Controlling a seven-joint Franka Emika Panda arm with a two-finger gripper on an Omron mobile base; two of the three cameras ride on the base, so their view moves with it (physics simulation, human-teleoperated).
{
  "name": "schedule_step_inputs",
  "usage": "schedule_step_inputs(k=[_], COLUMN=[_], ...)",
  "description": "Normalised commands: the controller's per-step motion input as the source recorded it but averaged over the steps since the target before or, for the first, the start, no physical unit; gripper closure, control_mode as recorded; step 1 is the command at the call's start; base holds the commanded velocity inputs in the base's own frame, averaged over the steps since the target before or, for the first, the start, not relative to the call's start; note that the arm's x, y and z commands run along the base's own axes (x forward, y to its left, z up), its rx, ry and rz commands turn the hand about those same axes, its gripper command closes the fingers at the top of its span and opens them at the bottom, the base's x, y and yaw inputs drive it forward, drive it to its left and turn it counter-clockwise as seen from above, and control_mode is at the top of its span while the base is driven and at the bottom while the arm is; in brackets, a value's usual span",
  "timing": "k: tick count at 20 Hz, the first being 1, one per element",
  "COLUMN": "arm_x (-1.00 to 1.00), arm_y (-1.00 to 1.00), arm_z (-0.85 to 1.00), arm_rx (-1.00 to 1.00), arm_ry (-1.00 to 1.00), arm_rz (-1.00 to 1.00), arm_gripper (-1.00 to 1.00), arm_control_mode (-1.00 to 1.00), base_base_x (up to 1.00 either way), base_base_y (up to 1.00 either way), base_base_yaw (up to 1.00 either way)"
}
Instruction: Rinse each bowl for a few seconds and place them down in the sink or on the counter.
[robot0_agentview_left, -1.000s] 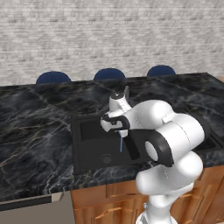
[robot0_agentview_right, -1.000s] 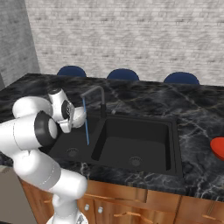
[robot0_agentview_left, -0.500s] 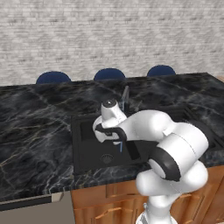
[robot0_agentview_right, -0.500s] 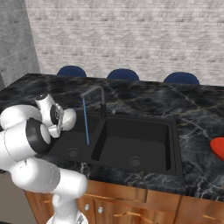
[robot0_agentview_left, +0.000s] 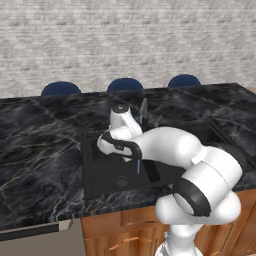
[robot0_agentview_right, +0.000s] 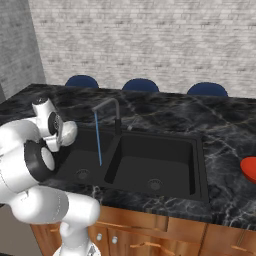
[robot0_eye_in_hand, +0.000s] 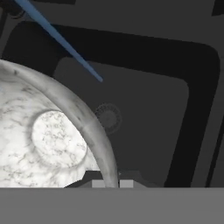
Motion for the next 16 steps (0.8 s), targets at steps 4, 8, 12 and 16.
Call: schedule_step_inputs(k=[4,8,12,16], arm_x=[-0.12,-0.28,-0.24,-0.17], arm_y=[0.43,0.46,0.55,0.51], arm_z=[0.25,0.01,0.0,0.0], arm_rx=[0.05,0.0,-0.01,0.0], arm_ry=[0.13,-0.04,-0.04,-0.01], arm_rz=[0.09,0.04,0.0,0.01], arm_gripper=[1.0,1.0,1.0,1.0], arm_control_mode=[-1.0,-1.0,-1.0,-1.0], base_base_x=[0.0,0.0,0.0,0.0], base_base_y=[0.0,0.0,0.0,0.0], base_base_yaw=[0.0,0.0,0.0,0.0])
